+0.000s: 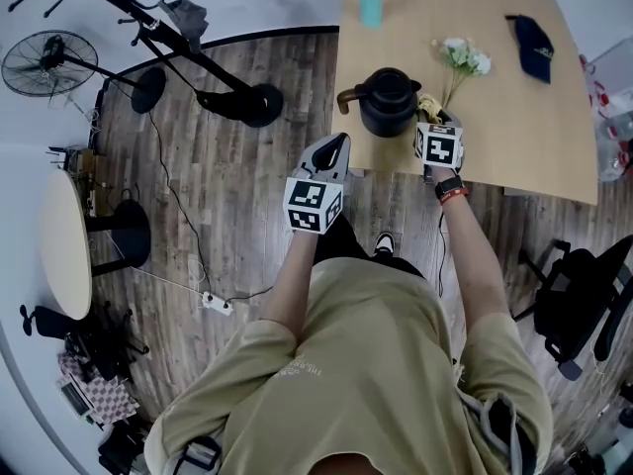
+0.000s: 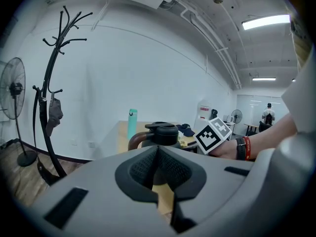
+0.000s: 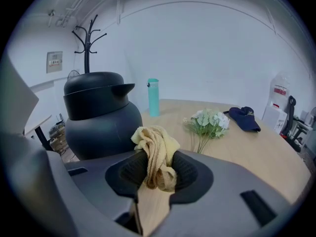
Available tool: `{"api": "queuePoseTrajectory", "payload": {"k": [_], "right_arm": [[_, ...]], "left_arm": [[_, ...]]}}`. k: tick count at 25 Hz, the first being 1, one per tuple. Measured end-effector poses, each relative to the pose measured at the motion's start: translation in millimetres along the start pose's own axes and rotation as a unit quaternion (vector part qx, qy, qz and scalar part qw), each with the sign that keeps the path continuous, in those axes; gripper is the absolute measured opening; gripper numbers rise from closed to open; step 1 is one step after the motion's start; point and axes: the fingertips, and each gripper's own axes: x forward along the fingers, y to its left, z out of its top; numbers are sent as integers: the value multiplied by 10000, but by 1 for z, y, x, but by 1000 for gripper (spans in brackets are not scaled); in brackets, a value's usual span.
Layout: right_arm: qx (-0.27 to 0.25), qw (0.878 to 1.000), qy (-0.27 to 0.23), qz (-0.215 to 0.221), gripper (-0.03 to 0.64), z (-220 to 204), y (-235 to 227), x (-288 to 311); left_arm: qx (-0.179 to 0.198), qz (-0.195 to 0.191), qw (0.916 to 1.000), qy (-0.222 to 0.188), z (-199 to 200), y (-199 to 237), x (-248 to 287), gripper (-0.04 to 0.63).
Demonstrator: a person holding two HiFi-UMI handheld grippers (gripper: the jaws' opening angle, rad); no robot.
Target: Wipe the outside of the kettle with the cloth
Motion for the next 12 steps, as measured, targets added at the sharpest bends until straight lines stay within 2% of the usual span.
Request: {"api": "queuePoseTrajectory", "payload": {"k": [8, 12], "right_arm": [[303, 9995, -1, -70, 139, -22, 12, -32], [523, 9985, 108, 98, 140, -45, 34, -57]], "left_arm": [[-46, -68, 10000, -35, -3, 0, -8, 21], [-34, -93, 9999, -75, -2, 1, -15, 21]]}}
